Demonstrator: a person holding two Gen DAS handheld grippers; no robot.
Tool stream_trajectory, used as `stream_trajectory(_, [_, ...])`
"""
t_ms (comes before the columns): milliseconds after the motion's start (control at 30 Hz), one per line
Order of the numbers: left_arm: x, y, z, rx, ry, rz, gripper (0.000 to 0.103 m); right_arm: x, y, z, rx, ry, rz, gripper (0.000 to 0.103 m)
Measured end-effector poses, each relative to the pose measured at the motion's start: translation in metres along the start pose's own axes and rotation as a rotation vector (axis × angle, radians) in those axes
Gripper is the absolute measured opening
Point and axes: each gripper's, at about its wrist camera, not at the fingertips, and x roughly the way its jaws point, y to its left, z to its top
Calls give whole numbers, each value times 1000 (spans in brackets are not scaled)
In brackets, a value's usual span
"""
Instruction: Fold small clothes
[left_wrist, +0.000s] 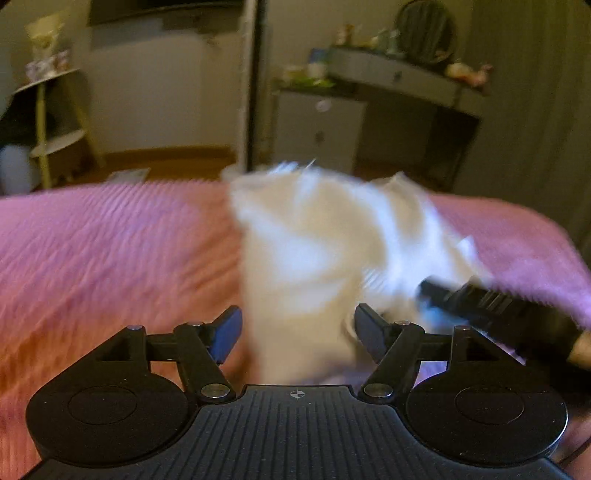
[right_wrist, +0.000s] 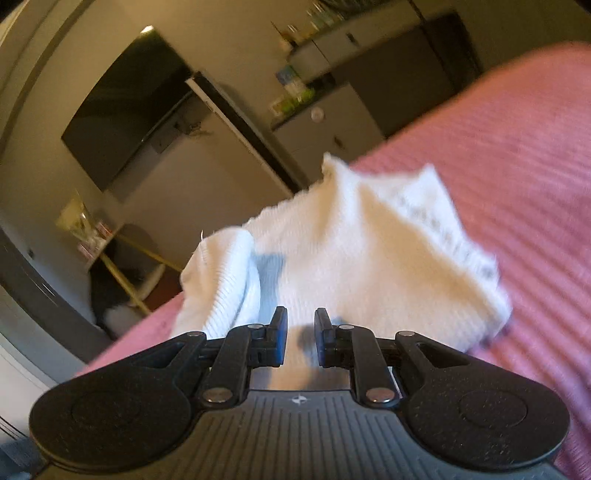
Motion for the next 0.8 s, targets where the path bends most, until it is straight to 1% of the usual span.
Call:
stream_trajectory(67, [2,12,-11,-46,-1,-36,74,3,-5,-2,49,20,14,16])
stream_trajectory(167, [13,24,-14,-47,10,-61,74,7,-7,1,105,44,51,19])
stream_trajectory(233, [11,35,-15,-101,-1,-102,73,10,-8,6,147,63,93,26])
stream_trajectory(267, [9,39,-15,-128,2,-119,72,12,-9,8,164,71,110,28])
stream_trajectory(300, [7,43,-13,-147,9,-118,72,16,-9,12,174,87,118,33])
stream_trajectory(333, [6,47,-12,-162,19,-108,72,21,-7,17,168,113,125,36])
stream_trajectory(400, [3,56,-10,-182,28,-94,69,25,1,27,113,145,124,37])
stream_trajectory(467, [4,62,-10,-205,35,-92,70,31,14,41,36,164,120,42])
stream_trajectory(500, [7,63,-11,-212,44,-98,71,33,18,45,19,176,132,48])
stream_trajectory(567, [9,62,-12,-222,62,-90,70,41,29,59,-24,210,150,48])
stream_trajectory(600, [7,61,-12,-212,57,-88,70,43,36,65,-63,212,147,51])
stream_trajectory(633, [6,59,-10,-198,55,-71,71,45,43,69,-95,220,137,57])
stream_trajectory(700, [4,57,-9,-190,44,-49,71,51,54,74,-159,250,134,58])
stream_trajectory(800, [6,58,-10,-202,48,-47,72,69,63,71,-233,323,109,58])
